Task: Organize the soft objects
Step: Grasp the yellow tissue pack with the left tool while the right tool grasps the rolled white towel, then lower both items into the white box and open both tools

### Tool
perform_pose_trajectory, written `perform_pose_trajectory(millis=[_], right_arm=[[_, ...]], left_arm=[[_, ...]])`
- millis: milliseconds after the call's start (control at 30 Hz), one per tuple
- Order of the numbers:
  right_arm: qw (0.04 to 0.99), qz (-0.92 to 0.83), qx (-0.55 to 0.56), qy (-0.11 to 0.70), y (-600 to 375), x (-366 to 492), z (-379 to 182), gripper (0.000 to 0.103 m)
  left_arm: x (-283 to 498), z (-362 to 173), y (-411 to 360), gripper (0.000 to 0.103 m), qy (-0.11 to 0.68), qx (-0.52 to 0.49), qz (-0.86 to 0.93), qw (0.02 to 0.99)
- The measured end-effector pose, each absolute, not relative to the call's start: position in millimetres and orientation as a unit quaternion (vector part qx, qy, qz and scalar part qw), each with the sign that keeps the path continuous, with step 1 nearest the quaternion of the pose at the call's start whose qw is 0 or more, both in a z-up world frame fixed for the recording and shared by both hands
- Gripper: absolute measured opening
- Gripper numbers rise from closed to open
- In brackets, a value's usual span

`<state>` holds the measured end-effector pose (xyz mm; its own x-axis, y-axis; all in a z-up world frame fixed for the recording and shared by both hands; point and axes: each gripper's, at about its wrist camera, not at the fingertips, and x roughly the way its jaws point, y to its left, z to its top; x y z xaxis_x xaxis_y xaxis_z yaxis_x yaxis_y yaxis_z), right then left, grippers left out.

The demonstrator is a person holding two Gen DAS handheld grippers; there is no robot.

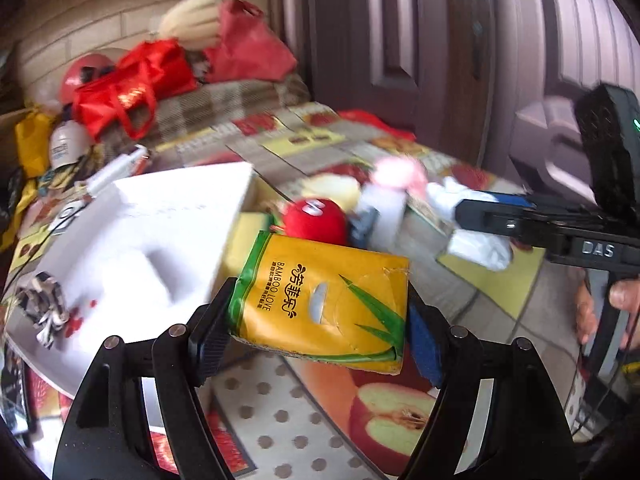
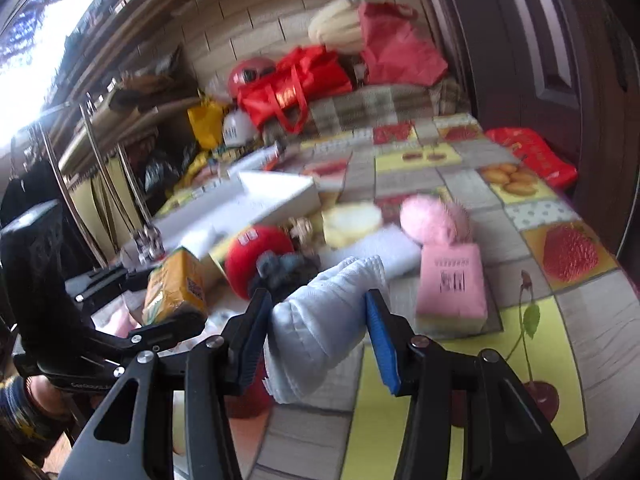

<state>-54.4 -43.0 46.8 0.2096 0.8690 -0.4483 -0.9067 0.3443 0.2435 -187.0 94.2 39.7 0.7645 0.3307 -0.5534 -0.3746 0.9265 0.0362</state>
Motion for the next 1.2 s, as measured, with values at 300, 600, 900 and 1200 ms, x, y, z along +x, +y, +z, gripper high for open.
perform_pose_trajectory(millis=[300, 600, 900, 1200], right_arm=[[0.800, 0.574, 0.011, 0.175, -21.1, -89.2, 66.1, 0.048], [0.799, 0.584, -0.028, 0.144, 12.1, -110.5, 68.9, 0.048], [0.789, 0.595, -0.061, 0.142, 38.0, -127.8, 64.5, 0.048], [0.782, 0.599, -0.074, 0.154, 64.0, -133.8, 56.6, 0.048]], left_arm=[[-219.6, 48.9, 135.8, 0.077, 0.214, -0.065, 0.321, 0.920], [-236.9, 47.5, 152.7, 0.077, 0.199, -0.051, 0.370, 0.906], [-259.3, 47.3, 177.6, 0.077, 0.179, -0.058, 0.404, 0.895], [-268.4, 48.6, 194.5, 0.077, 0.163, -0.066, 0.417, 0.891]])
